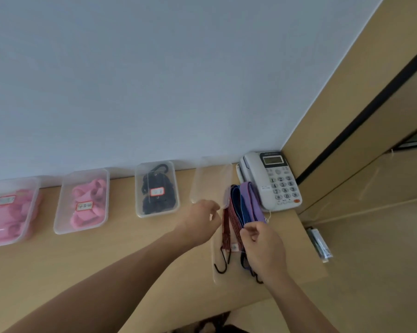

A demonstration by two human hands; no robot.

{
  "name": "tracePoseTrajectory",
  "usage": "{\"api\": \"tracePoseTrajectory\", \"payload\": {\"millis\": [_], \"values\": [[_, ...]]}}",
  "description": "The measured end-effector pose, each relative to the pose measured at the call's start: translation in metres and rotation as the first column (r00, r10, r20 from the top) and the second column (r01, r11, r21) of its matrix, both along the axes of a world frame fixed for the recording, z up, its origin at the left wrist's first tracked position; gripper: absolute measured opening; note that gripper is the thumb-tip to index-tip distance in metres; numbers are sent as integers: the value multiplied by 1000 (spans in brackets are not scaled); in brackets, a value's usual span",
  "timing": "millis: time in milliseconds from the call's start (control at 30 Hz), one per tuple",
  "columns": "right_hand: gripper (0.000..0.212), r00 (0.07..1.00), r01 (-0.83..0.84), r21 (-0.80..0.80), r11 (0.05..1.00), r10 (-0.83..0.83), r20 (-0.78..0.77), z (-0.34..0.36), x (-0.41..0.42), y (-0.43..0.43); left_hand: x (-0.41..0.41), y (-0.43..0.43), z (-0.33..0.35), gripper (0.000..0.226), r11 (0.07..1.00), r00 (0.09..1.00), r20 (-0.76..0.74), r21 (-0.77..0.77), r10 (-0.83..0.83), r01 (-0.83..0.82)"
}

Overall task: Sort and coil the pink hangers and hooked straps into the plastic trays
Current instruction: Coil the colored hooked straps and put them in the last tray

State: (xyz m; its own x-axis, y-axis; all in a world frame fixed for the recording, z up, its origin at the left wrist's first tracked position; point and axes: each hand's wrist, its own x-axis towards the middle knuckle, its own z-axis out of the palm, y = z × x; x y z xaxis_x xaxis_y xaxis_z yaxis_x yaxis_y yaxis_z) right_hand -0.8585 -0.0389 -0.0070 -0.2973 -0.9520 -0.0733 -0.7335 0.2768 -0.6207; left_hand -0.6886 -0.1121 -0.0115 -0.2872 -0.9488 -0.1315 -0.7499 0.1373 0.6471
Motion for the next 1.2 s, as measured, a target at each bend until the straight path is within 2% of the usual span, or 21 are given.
{"api": "tracePoseTrajectory", "payload": {"millis": [167,267,400,567,633,667,733,800,867,933,1000,1067,1167,1200], "values": [[16,991,23,-12,1000,-24,-128,-7,-34,-3,-15,13,-4,32,990,999,16,136,-47,44],[21,980,-4,58,998,16,-198,-15,-53,-9,-23,15,-5,32,986,999,40,165,-26,19],[8,975,-74,201,977,113,-190,-24,-75,-14,-44,15,0,29,981,998,21,185,54,-58],[10,975,-136,169,976,162,-151,-21,-94,-24,-78,19,6,25,968,988,-41,209,151,-139],[9,987,-135,98,986,143,-71,-11,-100,-28,-87,19,10,23,960,979,-66,218,195,-176],[8,989,-146,50,988,145,23,-5,-103,-31,-90,19,14,22,956,972,-85,220,219,-196],[5,930,-132,-35,991,136,341,12,-107,-37,-98,17,24,16,949,952,-147,213,267,-233],[8,747,-84,-47,995,94,658,34,-108,-44,-106,16,37,12,943,915,-272,235,298,-237],[13,559,-75,-53,996,86,824,52,-110,-49,-112,16,53,13,942,870,-394,268,297,-200],[21,449,-74,-49,996,77,890,66,-110,-52,-115,19,68,19,948,840,-475,290,263,-132],[26,405,-70,-50,996,74,911,75,-110,-52,-116,23,80,32,948,821,-530,314,213,-43],[26,394,-67,-80,995,100,914,80,-108,-52,-117,27,88,34,946,819,-546,323,180,8],[21,398,-95,-149,984,175,901,88,-100,-53,-111,29,94,13,960,842,-521,281,141,13],[20,414,-113,-176,978,207,886,91,-97,-53,-108,29,97,13,964,843,-523,267,129,17]]}}
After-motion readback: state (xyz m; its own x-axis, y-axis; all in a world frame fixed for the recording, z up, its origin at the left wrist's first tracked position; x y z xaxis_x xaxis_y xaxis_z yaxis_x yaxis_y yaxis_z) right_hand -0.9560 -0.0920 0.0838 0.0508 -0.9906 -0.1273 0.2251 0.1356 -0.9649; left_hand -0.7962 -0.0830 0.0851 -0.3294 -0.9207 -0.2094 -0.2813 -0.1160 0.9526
